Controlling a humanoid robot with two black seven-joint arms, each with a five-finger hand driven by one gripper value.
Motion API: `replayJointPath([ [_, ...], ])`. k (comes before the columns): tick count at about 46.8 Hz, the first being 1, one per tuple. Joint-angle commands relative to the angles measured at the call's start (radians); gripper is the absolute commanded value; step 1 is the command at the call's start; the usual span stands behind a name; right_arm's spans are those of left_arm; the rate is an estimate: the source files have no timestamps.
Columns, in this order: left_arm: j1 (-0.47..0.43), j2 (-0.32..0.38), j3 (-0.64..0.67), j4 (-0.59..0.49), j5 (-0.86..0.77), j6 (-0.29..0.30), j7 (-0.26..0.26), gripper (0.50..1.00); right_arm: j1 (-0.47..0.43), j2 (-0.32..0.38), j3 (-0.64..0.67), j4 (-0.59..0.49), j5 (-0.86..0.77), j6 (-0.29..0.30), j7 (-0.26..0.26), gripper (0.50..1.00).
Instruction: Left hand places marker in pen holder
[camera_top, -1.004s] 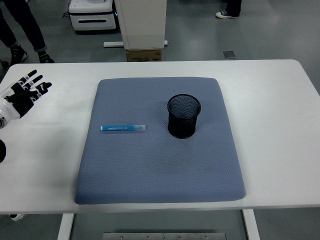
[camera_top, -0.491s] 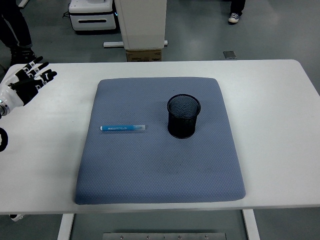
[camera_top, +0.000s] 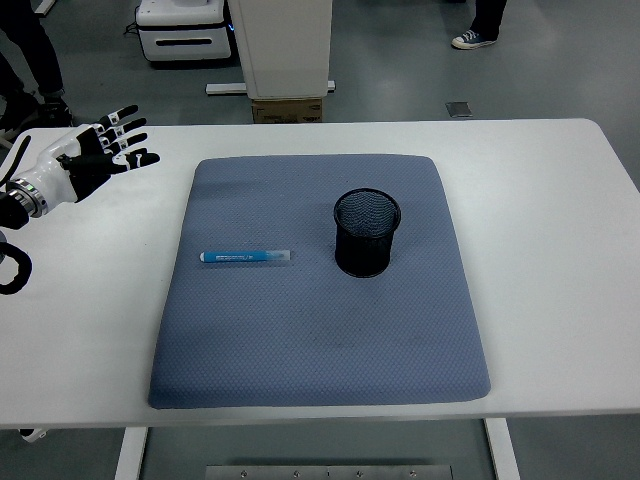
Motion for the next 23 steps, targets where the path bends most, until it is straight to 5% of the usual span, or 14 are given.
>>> replayJointPath([
  [1,-0.045,0.028,0.087,-0.043,0.006,0.024,0.001,1.0,0.0,0.0,0.0,0.0,0.0,0.0,0.0,1.0],
  [6,-0.108,0.037,0.228,-0.08,0.007,0.078,-0.001,1.0,0.0,0.0,0.0,0.0,0.0,0.0,0.0,1.0],
  [16,-0.188,0.037,0.372,-0.136,0.074,0.092,-0.004,1.0,0.0,0.0,0.0,0.0,0.0,0.0,0.0,1.0],
  [23,-0.252,-0.012,0.493,-0.137,0.102,0.138,-0.004,1.0,0.0,0.0,0.0,0.0,0.0,0.0,0.0,1.0],
])
